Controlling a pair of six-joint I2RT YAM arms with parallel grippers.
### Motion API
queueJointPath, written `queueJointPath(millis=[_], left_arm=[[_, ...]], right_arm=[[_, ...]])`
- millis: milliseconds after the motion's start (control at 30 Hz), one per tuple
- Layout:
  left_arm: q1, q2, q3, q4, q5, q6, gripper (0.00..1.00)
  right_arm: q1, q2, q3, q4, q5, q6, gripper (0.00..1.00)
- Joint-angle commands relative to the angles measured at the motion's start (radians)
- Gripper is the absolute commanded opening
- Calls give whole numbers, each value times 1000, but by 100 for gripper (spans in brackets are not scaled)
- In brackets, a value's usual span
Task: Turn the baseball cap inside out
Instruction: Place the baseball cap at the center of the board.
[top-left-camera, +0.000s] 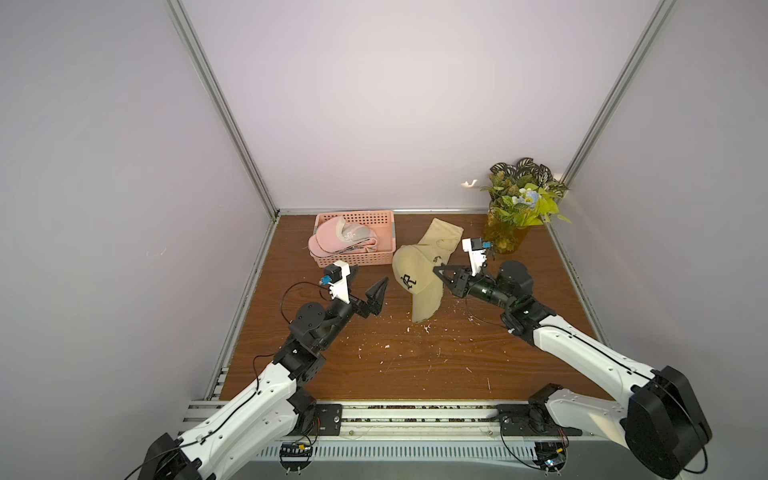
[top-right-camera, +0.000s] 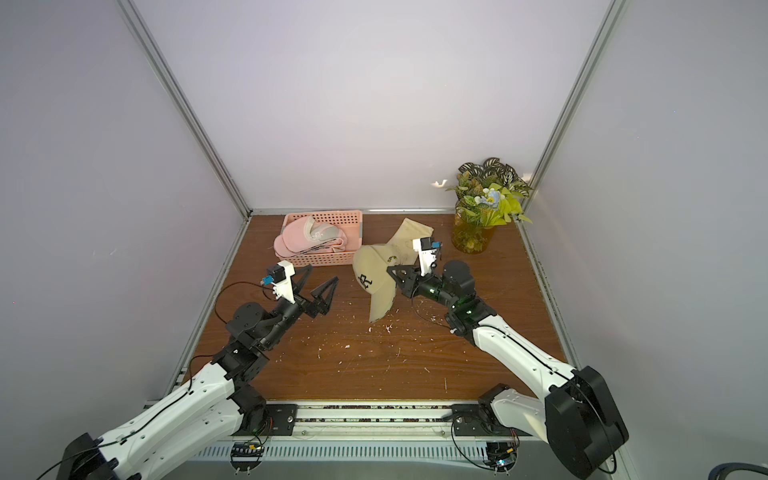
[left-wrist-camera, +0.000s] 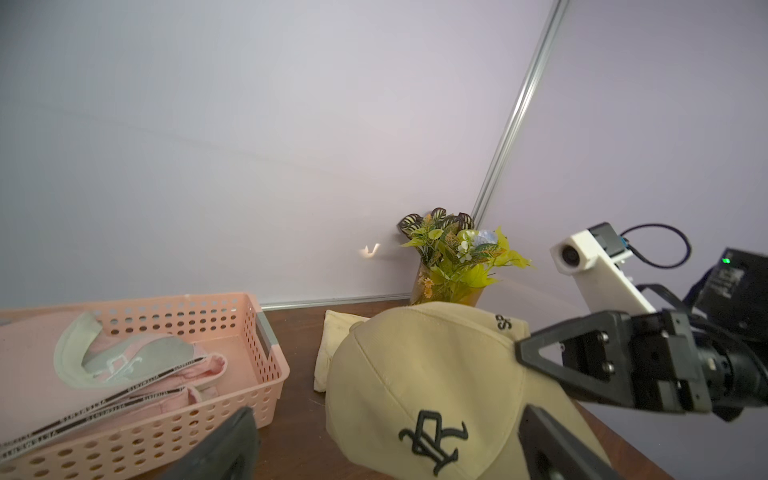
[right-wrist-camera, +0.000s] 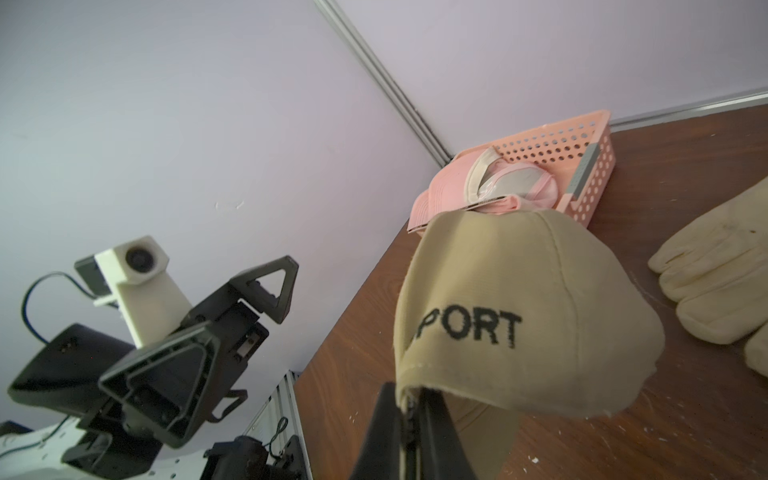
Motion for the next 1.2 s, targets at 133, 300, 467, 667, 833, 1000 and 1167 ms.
queueJointPath(millis=[133,300,467,667,833,1000,1167], left_arm=[[-4,15,116,-264,-94,-171,98],[-4,-7,126,-286,-117,-166,98],[-5,-32,126,-316,-142,-159,98],[-5,-52,122,-334,-150,-160,98],[-4,-47,117,-338,-159,-165,98],[-5,-31,107,-326,-140,-176,98],[-5,-16,100,-315,-124,-188,98]], right_arm=[[140,89,15,187,58,-115,0],[203,201,71,247,60,-102,0],[259,318,138,280,60,-107,0],[315,408,191,354,60,-92,0],[325,453,156,415,75,-60,0],[324,466,71,464,107,-63,4],[323,429,-22,421,244,-116,8]])
